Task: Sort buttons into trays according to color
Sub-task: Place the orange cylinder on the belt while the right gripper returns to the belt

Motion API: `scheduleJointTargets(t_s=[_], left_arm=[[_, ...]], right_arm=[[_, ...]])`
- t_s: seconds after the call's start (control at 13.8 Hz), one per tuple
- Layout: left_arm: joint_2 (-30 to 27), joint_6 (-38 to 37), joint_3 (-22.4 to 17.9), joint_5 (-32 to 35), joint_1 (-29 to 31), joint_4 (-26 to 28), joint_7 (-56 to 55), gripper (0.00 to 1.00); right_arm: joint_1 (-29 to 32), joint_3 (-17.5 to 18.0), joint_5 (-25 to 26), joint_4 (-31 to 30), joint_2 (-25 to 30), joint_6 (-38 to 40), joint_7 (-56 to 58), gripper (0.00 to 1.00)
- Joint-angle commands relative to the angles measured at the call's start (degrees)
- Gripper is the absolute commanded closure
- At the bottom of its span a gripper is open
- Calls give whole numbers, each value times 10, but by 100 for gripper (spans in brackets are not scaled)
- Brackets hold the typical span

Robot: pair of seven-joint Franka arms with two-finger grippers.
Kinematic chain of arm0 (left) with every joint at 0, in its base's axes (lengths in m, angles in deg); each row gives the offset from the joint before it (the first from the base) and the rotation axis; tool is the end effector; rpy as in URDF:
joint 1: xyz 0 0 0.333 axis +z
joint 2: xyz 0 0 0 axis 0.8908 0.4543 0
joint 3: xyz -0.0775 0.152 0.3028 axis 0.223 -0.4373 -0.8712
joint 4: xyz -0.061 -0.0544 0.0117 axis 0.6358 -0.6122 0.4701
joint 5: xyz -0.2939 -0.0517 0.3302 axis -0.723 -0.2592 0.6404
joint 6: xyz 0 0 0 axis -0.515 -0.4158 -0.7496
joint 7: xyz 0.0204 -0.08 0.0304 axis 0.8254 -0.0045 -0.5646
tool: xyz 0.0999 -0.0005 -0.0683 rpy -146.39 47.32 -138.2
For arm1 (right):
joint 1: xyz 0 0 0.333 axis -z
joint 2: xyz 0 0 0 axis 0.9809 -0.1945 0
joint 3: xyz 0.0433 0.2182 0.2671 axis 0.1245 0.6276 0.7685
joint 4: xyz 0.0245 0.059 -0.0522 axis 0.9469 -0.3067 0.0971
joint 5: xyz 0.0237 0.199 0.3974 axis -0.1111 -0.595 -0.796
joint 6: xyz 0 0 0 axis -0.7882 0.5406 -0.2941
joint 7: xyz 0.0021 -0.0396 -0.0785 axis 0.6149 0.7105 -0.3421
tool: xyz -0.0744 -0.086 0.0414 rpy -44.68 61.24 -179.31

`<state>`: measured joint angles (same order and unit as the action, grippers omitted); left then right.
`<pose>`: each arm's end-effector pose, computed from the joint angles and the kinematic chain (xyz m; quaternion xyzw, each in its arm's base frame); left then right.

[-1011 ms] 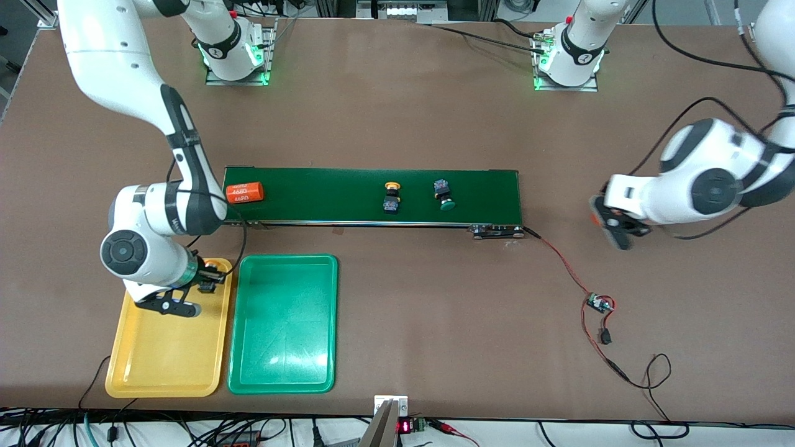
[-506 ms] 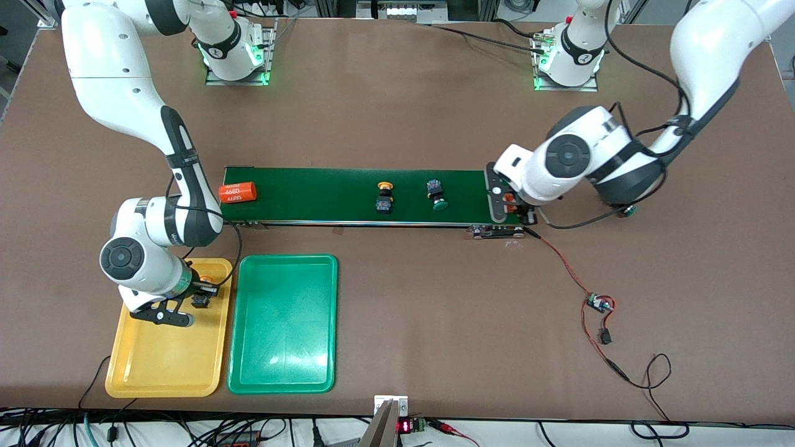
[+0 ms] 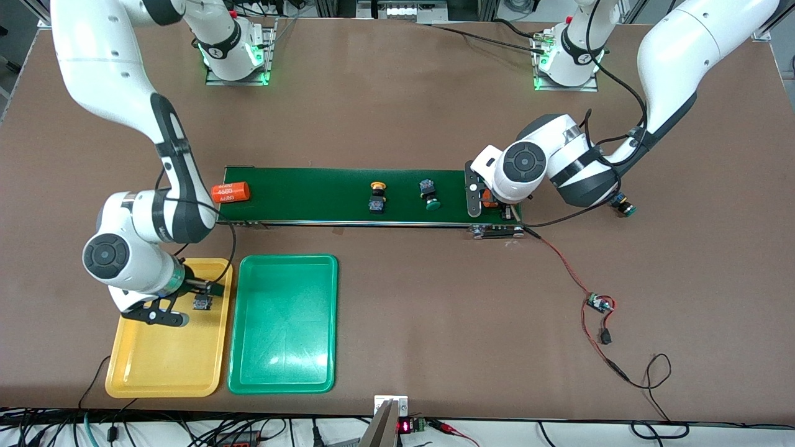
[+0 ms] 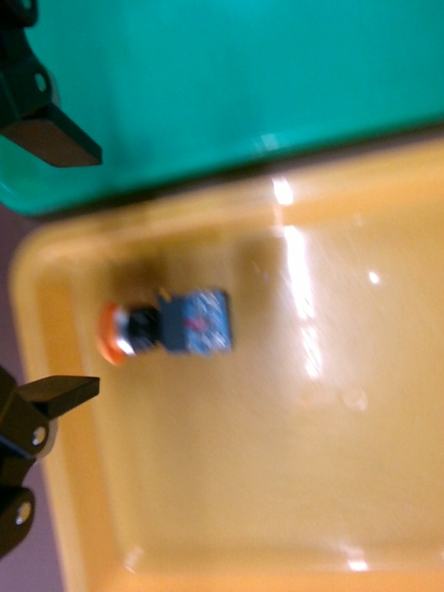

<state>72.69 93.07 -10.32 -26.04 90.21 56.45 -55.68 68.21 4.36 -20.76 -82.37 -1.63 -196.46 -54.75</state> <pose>0.5629 -0.3026 0.2386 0.7286 -0.6740 -0.1173 0.0337 0.7860 0.0978 0.2599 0.9968 -0.0752 -0.0138 0.0214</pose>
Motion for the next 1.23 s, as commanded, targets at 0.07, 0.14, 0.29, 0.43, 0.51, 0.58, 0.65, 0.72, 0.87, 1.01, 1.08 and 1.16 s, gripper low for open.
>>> scheduleJointTargets(t_s=[0.07, 0.14, 0.29, 0.43, 0.51, 0.58, 0.65, 0.72, 0.87, 1.01, 1.08, 1.16], left_arm=[[-36, -38, 31, -11, 31, -8, 5, 0], [-43, -70, 59, -11, 61, -16, -26, 0], [-44, -126, 107, -10, 130, -30, -98, 0], [-47, -140, 125, -9, 207, -32, -136, 0], [-47, -147, 127, -9, 242, -40, -146, 0], [-55, -154, 131, -7, 271, -45, -168, 0], [-62, -155, 129, -7, 295, -46, -204, 0], [-61, -155, 127, -8, 312, -41, -246, 0], [-59, -168, 120, -8, 316, -36, -389, 0], [-52, -202, 99, -6, 311, -39, -503, 0], [-51, -206, 75, 4, 310, -44, -505, 0], [-48, -207, 55, 9, 310, -62, -506, 0]], right_arm=[[-65, 17, -14, -16, 66, 98, -46, 0], [-91, 16, -14, -28, 78, 103, -47, 0], [-118, 19, -15, -37, 93, 107, -63, 0], [-153, 29, -17, -54, 100, 112, -113, 0], [-172, 29, -17, -61, 100, 108, -150, 0], [-190, 29, -17, -62, 100, 107, -177, 0], [-198, 29, -17, -63, 99, 106, -195, 0], [-207, 29, -18, -63, 99, 106, -208, 0], [-226, 29, -30, -73, 94, 103, -224, 0], [-240, 29, -39, -79, 90, 94, -246, 0], [-253, 29, -39, -82, 90, 87, -262, 0], [-263, 29, -39, -84, 89, 84, -271, 0]])
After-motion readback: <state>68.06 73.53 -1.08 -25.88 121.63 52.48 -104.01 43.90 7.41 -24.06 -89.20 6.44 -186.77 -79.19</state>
